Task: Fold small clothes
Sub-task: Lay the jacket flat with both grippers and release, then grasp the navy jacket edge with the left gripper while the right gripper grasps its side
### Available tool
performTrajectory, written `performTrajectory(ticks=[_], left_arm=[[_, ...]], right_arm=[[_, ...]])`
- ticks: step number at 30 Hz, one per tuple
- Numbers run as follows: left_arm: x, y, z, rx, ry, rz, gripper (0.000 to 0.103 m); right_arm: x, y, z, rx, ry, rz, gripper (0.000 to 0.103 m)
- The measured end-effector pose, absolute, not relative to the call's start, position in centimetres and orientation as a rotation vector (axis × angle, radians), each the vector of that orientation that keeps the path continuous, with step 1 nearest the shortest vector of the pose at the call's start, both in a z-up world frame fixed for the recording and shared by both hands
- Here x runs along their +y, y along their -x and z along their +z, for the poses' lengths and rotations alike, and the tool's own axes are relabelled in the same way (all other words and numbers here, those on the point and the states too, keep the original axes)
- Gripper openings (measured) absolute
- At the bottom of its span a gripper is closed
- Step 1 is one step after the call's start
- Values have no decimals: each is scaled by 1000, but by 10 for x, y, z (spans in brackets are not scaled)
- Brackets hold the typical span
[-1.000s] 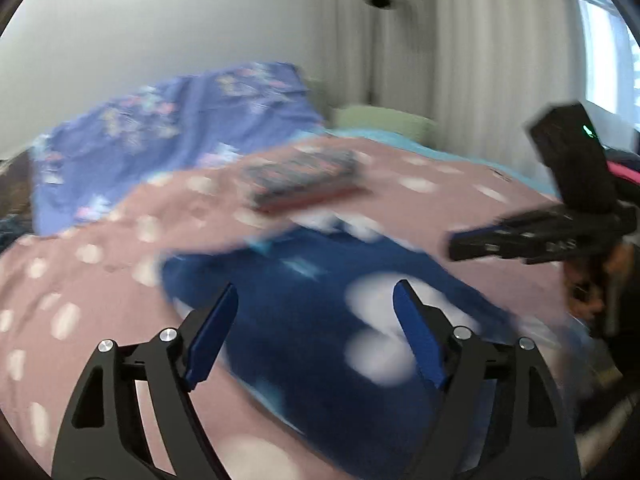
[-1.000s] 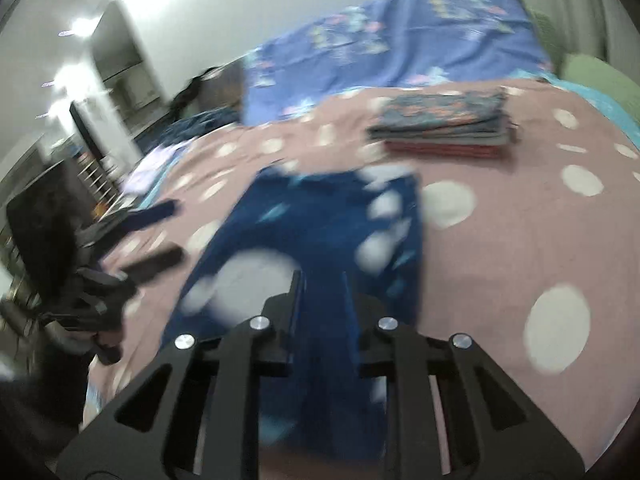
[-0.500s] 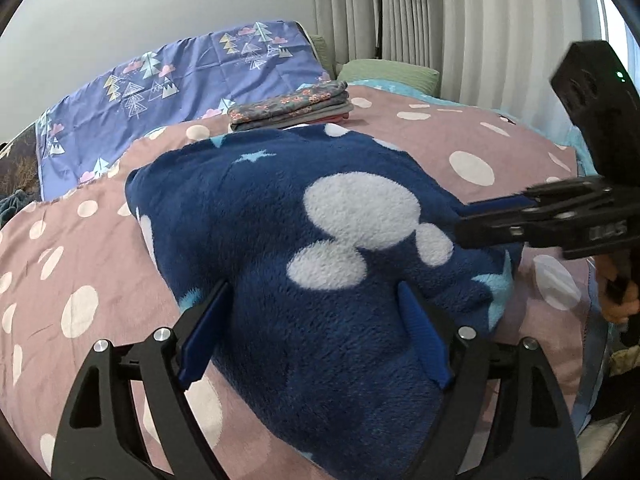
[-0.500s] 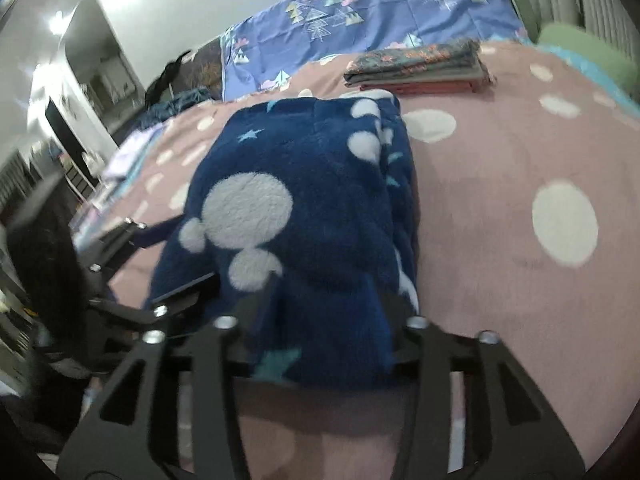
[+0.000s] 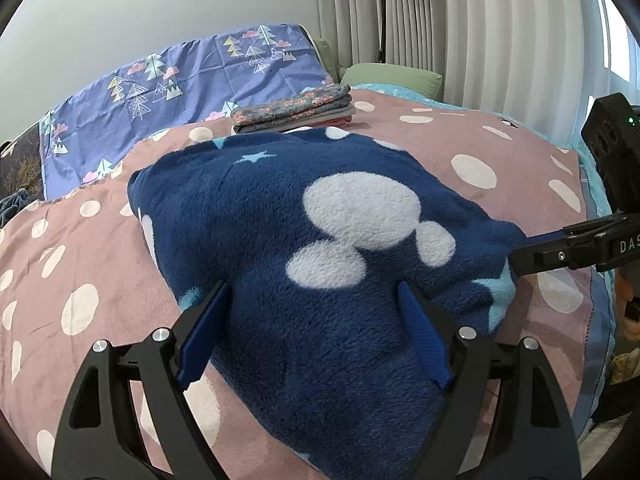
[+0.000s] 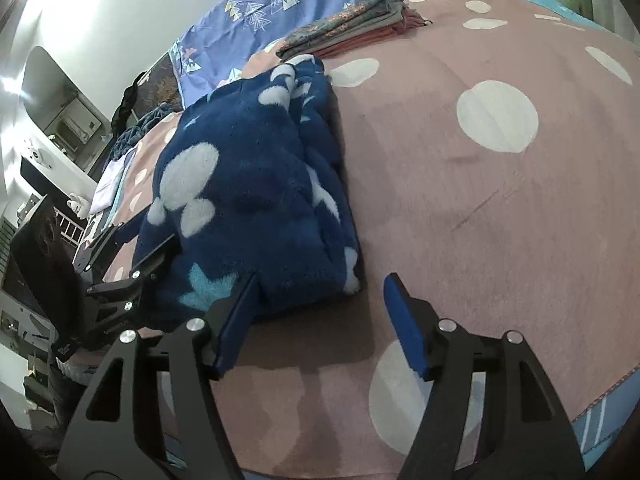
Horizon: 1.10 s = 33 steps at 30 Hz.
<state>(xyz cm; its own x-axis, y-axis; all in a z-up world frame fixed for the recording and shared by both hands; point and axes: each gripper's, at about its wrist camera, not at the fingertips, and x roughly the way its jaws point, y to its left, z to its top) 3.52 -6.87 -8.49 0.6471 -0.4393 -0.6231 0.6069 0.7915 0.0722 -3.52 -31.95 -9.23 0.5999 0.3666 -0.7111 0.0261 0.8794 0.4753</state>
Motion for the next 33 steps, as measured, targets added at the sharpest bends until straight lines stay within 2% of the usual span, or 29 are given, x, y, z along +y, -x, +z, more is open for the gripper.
performTrajectory(ticks=[2,5,6,10,12,14,16,20,22,25,26,29,33], left_arm=[[-69,-35,-85,627,-283,-601,83],[-68,-33,-80,629,-276,-593,83],[-67,-32,-77,632,-269,-591,83],[-63,-27,-61,628,-244,-606,75],[-61,-22,-52,605,-242,-622,63],[-58,-16,-39,570,-225,-654,59],[-58,-15,-31,535,-213,-696,57],[-83,-38,-63,631,-266,-710,57],[-96,-35,-83,582,-328,-670,58],[-102,-30,-81,583,-360,-645,58],[-101,-30,-81,585,-357,-653,58],[-95,-32,-81,588,-353,-674,58],[-96,-30,-83,579,-357,-662,58]], right_arm=[[-319,37,-87,891,-454,194,63],[-316,44,-72,817,-431,202,36],[-315,47,-66,782,-435,221,31],[-307,53,-53,697,-432,305,29],[-299,44,-62,757,-384,277,25],[-296,28,-89,871,-372,215,18],[-301,26,-100,863,-423,219,18],[-294,26,-95,858,-368,208,19],[-297,30,-92,850,-378,204,22],[-312,40,-90,864,-462,178,45],[-319,42,-92,866,-473,160,49],[-327,47,-100,896,-537,172,50],[-334,47,-115,926,-688,237,63]])
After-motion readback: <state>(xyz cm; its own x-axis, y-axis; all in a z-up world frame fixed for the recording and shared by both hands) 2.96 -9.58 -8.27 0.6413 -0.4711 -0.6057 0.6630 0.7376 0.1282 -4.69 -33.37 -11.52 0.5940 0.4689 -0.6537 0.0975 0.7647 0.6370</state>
